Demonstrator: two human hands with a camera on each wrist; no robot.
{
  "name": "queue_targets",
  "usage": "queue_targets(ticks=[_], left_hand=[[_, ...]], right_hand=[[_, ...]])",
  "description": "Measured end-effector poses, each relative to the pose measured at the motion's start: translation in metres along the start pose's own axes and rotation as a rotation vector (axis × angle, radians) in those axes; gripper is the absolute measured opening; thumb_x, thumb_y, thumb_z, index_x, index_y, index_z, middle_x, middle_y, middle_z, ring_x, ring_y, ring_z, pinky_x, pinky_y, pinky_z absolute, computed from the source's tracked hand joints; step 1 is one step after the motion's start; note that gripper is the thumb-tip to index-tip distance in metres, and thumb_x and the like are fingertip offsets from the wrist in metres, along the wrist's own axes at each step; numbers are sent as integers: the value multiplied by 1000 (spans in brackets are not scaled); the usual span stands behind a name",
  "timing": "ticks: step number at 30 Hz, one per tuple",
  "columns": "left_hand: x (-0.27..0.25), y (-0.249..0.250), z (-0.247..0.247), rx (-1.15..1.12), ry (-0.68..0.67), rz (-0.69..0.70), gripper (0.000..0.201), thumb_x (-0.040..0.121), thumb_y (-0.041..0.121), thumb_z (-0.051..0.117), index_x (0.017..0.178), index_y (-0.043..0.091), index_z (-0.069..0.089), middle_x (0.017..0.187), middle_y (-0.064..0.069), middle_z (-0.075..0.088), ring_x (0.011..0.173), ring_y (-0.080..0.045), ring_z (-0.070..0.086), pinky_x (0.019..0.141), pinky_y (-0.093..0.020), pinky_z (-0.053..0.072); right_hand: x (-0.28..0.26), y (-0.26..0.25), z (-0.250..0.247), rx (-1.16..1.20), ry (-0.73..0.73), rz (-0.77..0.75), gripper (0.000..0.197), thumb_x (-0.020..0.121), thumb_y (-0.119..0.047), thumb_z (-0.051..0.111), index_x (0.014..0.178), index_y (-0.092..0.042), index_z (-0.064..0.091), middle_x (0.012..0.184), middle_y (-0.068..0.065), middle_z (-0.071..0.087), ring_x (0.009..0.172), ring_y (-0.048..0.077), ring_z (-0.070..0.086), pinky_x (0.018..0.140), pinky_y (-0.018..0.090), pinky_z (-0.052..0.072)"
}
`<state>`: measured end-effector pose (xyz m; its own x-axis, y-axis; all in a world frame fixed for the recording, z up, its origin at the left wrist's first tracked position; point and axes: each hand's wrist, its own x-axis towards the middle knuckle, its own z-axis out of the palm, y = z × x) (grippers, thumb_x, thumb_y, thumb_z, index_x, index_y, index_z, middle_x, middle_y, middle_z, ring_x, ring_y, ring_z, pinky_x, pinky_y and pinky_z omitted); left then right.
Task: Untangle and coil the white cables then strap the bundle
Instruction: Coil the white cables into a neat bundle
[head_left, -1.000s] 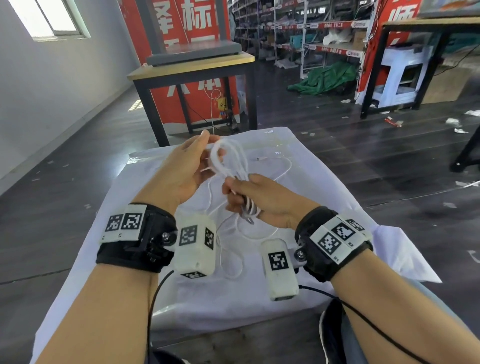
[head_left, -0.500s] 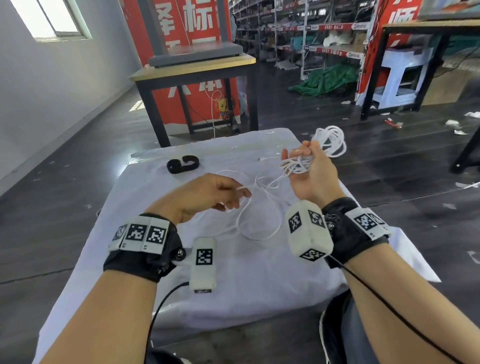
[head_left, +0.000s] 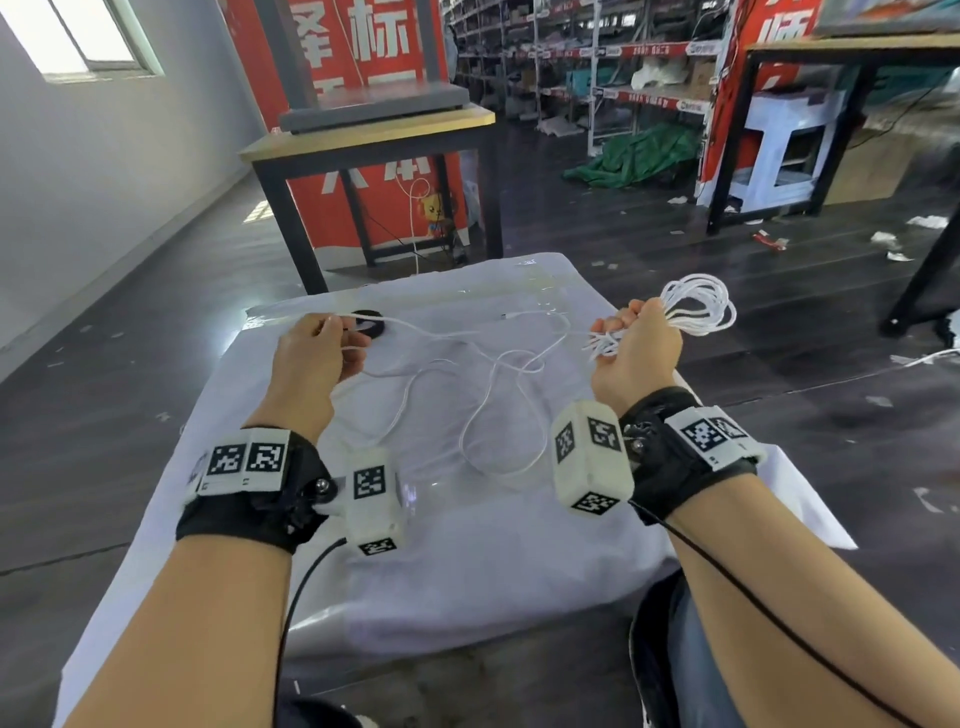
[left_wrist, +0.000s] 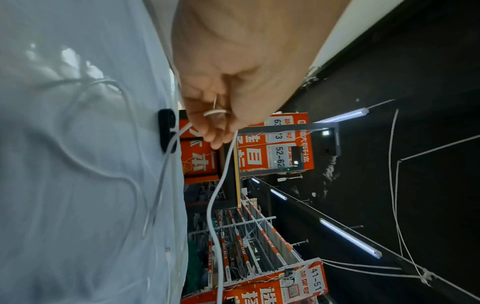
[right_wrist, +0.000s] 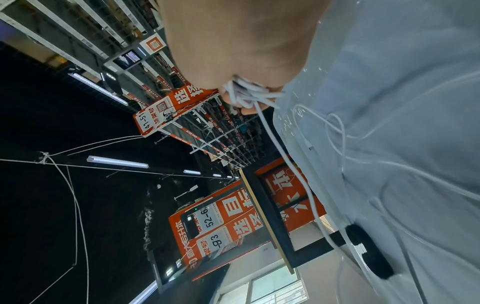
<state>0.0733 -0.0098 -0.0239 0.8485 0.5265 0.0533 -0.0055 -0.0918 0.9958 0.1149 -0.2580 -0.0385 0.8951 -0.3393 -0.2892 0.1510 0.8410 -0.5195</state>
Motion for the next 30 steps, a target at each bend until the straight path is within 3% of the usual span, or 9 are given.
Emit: queue_targets(ticks=[2, 5, 8, 11, 15, 19, 23, 27, 30], left_hand=[[7, 0, -9, 188, -19, 77, 26, 99, 8, 36, 102, 9, 61, 88, -6, 67, 67, -12, 56, 59, -20, 49], [12, 1, -19, 521, -1, 242, 37, 95, 3, 30, 109, 16, 62, 114, -5, 65, 97, -24, 59, 83, -32, 50], [5, 1, -11, 935, -79, 363, 51, 92, -7, 33, 134, 14, 53, 139, -6, 49, 123, -32, 45, 100, -36, 39], [-6, 3, 8, 968, -153, 585, 49, 92, -5, 41, 136, 14, 50, 147, -3, 43, 138, -23, 30, 112, -38, 28], [-25, 5, 34, 803, -444, 580, 37, 99, 13, 45, 133, 23, 54, 140, 8, 51, 126, -12, 49, 102, -20, 33], [-39, -8, 55, 849, -752, 567, 35, 97, 27, 53, 132, 27, 52, 136, 6, 56, 123, -14, 52, 103, -27, 37], [-45, -11, 56, 777, -863, 424, 15, 98, 32, 51, 102, 25, 64, 86, 9, 73, 82, 0, 64, 80, -26, 45], [-53, -6, 48, 837, -1025, 303, 19, 101, 32, 45, 106, 31, 63, 71, 8, 67, 60, -4, 62, 72, -20, 46], [-57, 4, 41, 779, -1102, 220, 25, 101, 25, 47, 118, 32, 63, 65, 7, 62, 58, -11, 54, 65, -13, 43]], right_hand=[[-1, 0, 2, -46, -20, -15, 26, 96, -7, 33, 72, -12, 40, 49, -3, 32, 41, 13, 29, 46, 24, 35], [-5, 4, 3, -82, -51, -3, 26, 96, -7, 34, 71, -12, 40, 53, -2, 31, 44, 13, 29, 48, 25, 34], [-10, 13, 2, -129, -81, 20, 28, 98, -9, 36, 70, -12, 42, 49, -3, 33, 43, 12, 31, 50, 25, 36], [-13, 21, 2, -171, -108, 46, 30, 99, -13, 36, 70, -12, 44, 44, -6, 34, 38, 11, 33, 49, 25, 37], [-17, 24, 5, -150, -143, 79, 30, 101, -13, 36, 71, -11, 44, 46, -4, 33, 38, 11, 32, 48, 25, 36], [-19, 26, 7, -141, -151, 107, 32, 101, -13, 38, 70, -10, 43, 45, -4, 35, 38, 10, 34, 50, 24, 42], [-17, 19, 7, -142, -97, 47, 29, 100, -11, 37, 71, -10, 43, 52, -1, 36, 41, 11, 38, 62, 28, 49], [-9, 7, 5, -113, -4, -85, 21, 100, -13, 34, 80, -10, 41, 62, 2, 36, 46, 13, 37, 68, 34, 54], [-3, 5, 1, -270, 2, -173, 18, 99, -16, 35, 84, -10, 43, 61, 1, 35, 45, 11, 35, 53, 26, 49]])
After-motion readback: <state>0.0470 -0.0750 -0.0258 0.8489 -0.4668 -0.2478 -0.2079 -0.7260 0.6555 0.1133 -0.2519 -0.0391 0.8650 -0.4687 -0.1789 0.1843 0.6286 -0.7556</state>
